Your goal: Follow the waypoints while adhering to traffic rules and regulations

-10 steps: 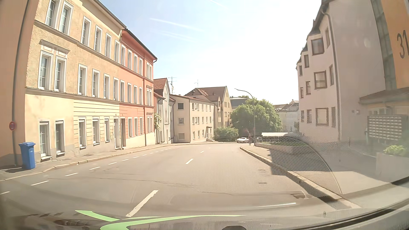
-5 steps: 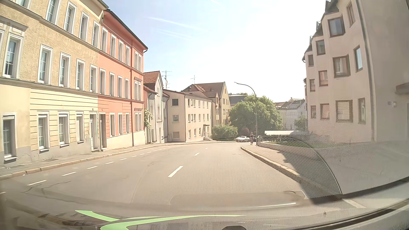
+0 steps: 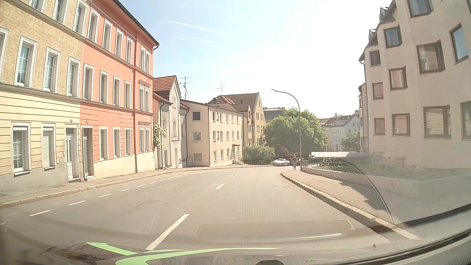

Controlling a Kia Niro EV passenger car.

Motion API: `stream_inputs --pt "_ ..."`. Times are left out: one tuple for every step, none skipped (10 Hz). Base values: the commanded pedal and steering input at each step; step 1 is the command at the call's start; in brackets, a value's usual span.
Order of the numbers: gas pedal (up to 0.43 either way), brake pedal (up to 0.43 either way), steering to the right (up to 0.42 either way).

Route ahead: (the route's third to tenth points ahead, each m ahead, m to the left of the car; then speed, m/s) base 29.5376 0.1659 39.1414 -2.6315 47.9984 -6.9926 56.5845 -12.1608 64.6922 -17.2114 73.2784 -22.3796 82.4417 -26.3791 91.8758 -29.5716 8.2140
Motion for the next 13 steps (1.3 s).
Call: stream_inputs --pt "0.0 0.0 0.004" --pt "0.0 0.0 0.003" --pt "0.0 0.0 0.004" --pt "0.0 0.0 0.003" --pt "0.0 0.0 0.003" --pt "0.0 0.0 0.003" --pt "0.0 0.0 0.003" --pt "0.0 0.006 0.003" --pt "0.0 0.055 0.003" --pt "0.0 0.11 0.003" --pt "0.0 0.14 0.003" --pt "0.0 0.152 0.003" --pt "0.0 0.159 0.003"
